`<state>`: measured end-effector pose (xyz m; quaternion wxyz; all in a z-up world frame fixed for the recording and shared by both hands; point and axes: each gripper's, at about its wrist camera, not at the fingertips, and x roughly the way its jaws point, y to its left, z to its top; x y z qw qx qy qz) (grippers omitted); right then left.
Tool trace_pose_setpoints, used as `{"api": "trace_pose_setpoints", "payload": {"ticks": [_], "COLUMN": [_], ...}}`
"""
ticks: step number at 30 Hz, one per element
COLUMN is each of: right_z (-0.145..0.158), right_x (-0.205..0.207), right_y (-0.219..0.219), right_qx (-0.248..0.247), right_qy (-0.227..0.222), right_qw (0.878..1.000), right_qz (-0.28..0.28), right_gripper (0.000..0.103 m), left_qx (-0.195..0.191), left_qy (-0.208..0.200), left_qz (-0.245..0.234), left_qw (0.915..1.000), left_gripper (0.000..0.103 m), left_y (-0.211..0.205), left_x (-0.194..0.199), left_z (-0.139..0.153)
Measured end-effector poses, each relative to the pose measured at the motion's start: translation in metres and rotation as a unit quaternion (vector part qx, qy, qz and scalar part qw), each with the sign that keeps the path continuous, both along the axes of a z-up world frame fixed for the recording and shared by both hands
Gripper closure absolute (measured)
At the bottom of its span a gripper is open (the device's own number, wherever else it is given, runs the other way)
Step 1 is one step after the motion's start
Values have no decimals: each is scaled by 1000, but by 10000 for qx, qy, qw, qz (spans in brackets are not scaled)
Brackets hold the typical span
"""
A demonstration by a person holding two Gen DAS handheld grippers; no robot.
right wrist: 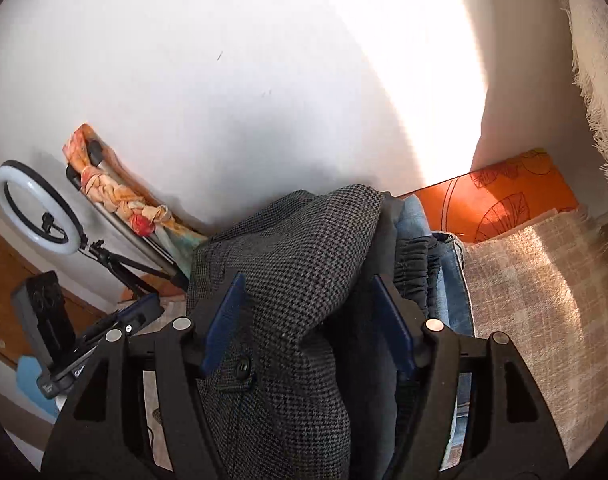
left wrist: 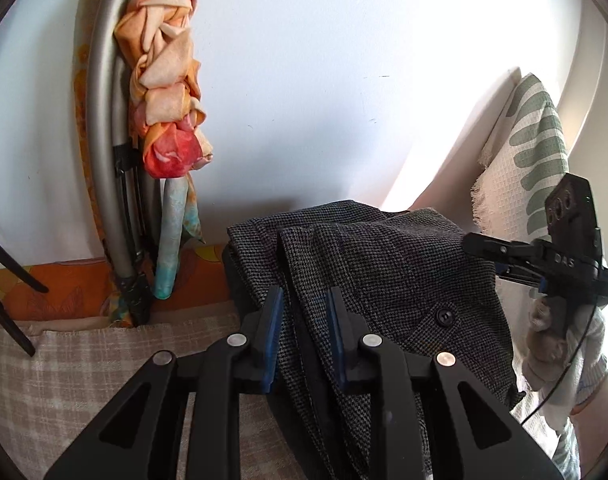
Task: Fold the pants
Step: 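Lower the trousers onto the folded stack and open both tools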
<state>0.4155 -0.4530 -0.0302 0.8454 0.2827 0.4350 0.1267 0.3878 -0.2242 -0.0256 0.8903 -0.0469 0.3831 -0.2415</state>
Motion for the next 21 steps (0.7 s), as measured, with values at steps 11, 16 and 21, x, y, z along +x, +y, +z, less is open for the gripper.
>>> {"api": "trace_pose_setpoints", "payload": {"ticks": [11,16,21], "right_z": [-4,4,28], "right_x": [8,-1,-30], "right_y": [51,52,58], "right_qx": [-2227,-2387,-2488], "right_qy": [-124,-99,-295], "right_qw": [9746,9710,9681], "right_qz": [188,-68,-112], "right_gripper": [78,65,47], "left_qx": [-12,274,529], "left_qy": [-109,-295,-513], "left_qz": [-500,-579,-634], "left_qw": [9987,9975,9953], "left_gripper": [84,84,84], "left_y": [0,-6,-8], "left_x": [-49,-79,-107], "left_z": [15,22,32]}}
